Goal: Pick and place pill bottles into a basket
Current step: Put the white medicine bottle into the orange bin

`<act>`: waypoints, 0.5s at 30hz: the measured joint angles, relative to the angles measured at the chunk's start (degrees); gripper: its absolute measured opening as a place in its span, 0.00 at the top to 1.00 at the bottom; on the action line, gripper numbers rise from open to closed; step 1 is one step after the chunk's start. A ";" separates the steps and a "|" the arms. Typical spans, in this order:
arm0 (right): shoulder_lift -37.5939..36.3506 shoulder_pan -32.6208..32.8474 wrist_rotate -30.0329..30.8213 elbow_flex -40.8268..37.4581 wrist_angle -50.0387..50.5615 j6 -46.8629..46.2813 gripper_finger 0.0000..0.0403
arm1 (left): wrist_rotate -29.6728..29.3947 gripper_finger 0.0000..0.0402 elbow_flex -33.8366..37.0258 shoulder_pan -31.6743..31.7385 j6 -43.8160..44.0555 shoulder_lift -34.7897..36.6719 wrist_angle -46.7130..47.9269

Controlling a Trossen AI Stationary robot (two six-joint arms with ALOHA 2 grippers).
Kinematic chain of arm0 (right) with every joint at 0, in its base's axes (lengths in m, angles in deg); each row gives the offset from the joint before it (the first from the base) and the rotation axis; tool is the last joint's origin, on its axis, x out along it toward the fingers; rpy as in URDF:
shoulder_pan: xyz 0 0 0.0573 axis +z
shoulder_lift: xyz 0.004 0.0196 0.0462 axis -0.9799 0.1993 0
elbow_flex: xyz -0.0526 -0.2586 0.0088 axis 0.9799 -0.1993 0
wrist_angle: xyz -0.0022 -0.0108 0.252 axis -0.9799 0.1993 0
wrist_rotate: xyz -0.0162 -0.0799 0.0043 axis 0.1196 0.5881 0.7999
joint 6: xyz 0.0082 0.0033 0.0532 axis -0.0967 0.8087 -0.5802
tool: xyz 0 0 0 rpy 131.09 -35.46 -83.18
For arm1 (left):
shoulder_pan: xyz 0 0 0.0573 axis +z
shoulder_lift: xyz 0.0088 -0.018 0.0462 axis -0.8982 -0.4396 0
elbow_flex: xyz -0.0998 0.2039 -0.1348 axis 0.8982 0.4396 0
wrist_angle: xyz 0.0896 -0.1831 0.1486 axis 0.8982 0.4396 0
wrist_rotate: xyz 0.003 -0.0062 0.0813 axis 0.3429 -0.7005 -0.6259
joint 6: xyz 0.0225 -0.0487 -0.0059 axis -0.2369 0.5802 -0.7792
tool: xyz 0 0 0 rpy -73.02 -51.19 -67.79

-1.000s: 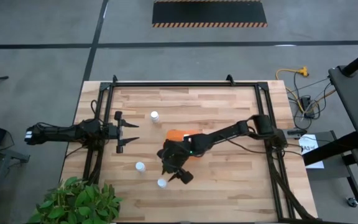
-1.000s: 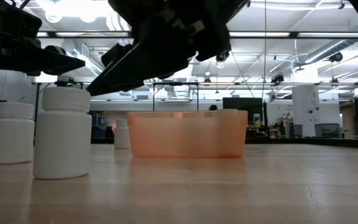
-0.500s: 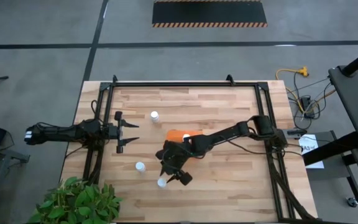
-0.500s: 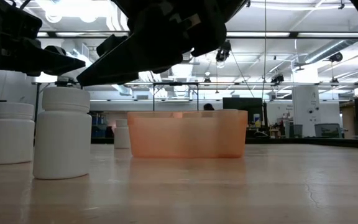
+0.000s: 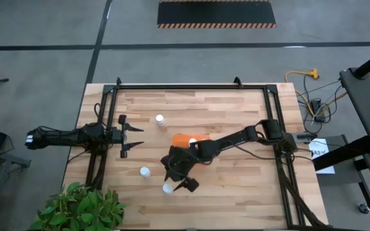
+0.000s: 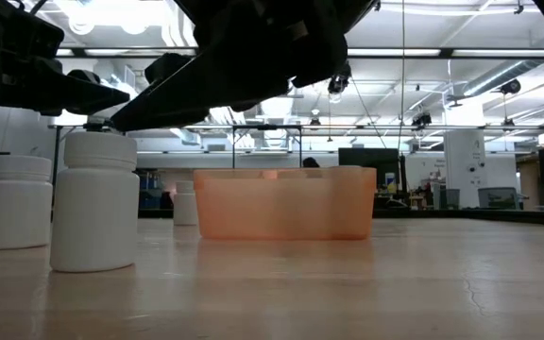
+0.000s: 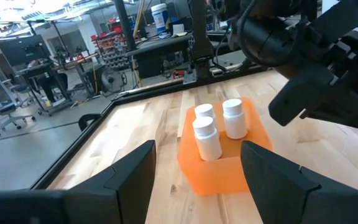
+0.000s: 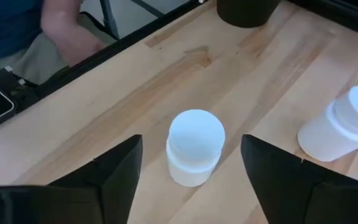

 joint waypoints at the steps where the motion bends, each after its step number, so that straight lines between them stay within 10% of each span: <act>1: 0.33 0.12 -0.01 -0.02 -0.91 0.00 0.34 | -0.01 0.46 0.00 0.00 -0.01 0.03 -0.01; 15: 3.49 0.58 0.01 1.56 -5.19 0.57 0.39 | -0.01 0.46 0.00 0.01 -0.01 -0.43 0.02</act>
